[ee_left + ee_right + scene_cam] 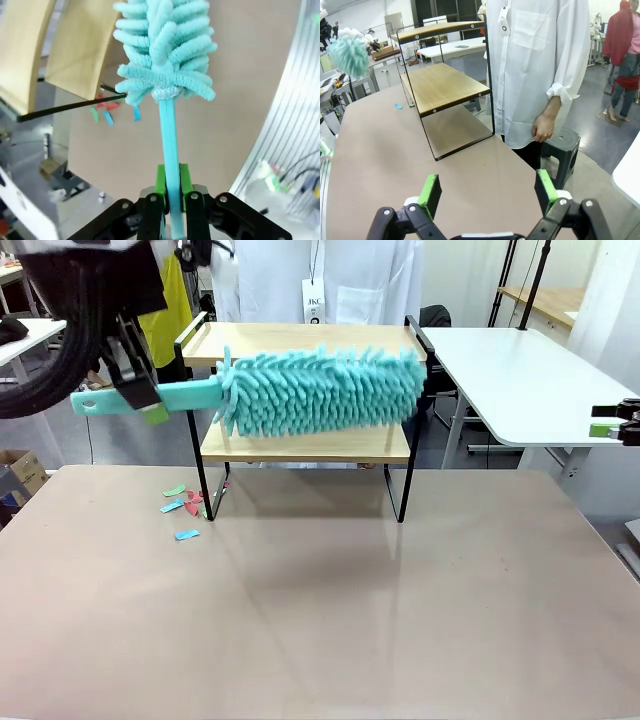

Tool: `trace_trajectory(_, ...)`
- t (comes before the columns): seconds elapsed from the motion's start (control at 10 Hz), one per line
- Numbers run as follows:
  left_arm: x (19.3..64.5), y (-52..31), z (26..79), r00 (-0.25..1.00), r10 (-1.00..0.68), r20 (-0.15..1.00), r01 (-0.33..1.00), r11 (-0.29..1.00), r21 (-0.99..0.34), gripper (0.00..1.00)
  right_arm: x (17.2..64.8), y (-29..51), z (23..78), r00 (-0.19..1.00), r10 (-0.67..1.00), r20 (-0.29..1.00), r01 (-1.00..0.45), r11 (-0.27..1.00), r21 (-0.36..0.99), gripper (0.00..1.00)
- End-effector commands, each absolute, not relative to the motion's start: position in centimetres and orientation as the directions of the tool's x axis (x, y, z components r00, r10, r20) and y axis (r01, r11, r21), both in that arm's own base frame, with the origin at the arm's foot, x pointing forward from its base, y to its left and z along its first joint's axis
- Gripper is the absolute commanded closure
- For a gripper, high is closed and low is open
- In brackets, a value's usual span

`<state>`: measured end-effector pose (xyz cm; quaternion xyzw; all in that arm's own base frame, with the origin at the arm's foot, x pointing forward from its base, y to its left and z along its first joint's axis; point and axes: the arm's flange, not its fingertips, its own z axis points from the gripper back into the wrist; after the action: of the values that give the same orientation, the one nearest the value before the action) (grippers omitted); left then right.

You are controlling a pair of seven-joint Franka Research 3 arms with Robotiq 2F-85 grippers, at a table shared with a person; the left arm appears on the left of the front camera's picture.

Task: Clean the shelf.
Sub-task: Clean the specific section of the Shelf indicated by the human with the Duster.

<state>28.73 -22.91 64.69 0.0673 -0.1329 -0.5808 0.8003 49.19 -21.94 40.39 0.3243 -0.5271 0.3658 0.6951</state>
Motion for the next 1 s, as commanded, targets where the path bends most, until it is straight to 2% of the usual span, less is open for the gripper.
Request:
trace_trajectory(0.0,30.7,-22.5,62.6,0.163,-0.986,-0.027,0.96,0.152,0.233,0.87,49.2,-21.8,40.7,0.172,0.172,0.97,-0.853,0.519,0.059,0.0)
trace_trajectory(0.2,33.0,-23.8,56.3,0.0,-0.984,-0.179,0.997,-0.013,0.07,0.87,49.2,-21.8,40.7,0.172,0.172,0.97,-0.853,0.519,0.059,0.0)
trace_trajectory(0.5,34.4,-23.0,54.0,-0.021,-0.971,-0.239,0.999,-0.028,0.027,0.87,49.2,-21.8,40.7,0.172,0.172,0.97,-0.853,0.519,0.059,0.0)
trace_trajectory(0.9,33.9,-23.8,53.0,0.008,-0.978,-0.211,1.0,0.004,0.016,0.87,49.2,-21.8,40.7,0.172,0.172,0.97,-0.853,0.519,0.059,0.0)
